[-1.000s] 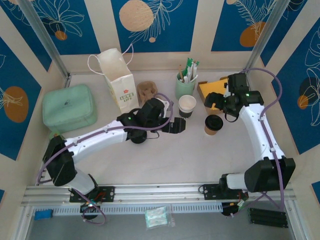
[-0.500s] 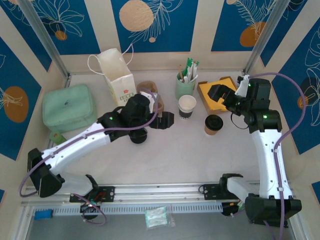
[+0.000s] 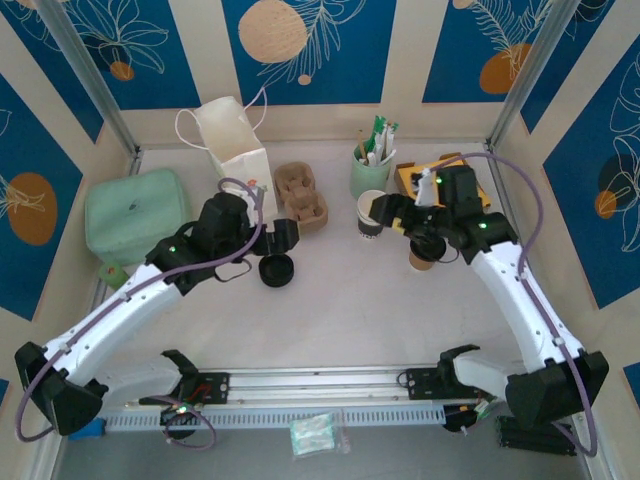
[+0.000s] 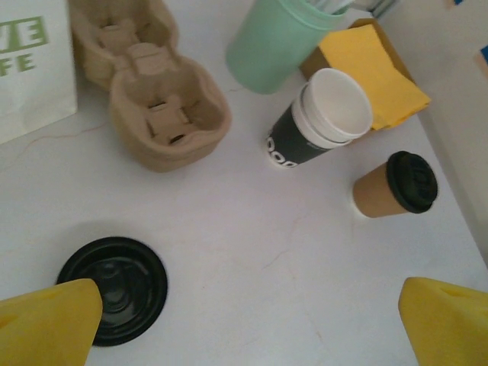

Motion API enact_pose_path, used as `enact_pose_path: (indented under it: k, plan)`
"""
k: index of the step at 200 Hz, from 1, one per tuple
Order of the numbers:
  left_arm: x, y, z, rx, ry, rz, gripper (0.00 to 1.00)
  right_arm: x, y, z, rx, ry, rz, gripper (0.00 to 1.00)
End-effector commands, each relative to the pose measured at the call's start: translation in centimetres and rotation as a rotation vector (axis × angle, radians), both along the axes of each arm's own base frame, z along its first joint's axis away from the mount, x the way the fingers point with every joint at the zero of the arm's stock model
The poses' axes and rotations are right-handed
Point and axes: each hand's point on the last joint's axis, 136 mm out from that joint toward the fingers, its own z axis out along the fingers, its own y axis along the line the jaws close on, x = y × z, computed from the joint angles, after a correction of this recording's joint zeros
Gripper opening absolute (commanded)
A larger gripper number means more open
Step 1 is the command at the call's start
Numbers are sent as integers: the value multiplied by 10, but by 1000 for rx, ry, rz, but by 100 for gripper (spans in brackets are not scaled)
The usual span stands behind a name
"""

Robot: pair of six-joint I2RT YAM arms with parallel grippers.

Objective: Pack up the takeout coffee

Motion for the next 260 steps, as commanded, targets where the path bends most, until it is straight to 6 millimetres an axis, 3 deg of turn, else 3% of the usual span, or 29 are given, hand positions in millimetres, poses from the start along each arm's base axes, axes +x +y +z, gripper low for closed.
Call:
enact_pose_path:
  k: [1,47,73,107,185,260]
  plan:
    - [-9,16,-20,38,44,11,100,-5,24,-18,11,45,47,82]
    - [-27,28,-75,62,168,38,99,-16,56,-54,-50,129,127,81]
    - [-34,36,-111,80,226,69,100,-19,62,-58,-72,132,147,81]
    - [-31,41,-144,98,257,98,100,-22,63,-58,-86,133,162,81]
    - [-7,26,-181,130,277,64,99,-28,51,-55,-119,121,146,82]
    - [13,10,-201,145,301,38,100,-31,29,-48,-116,104,106,82]
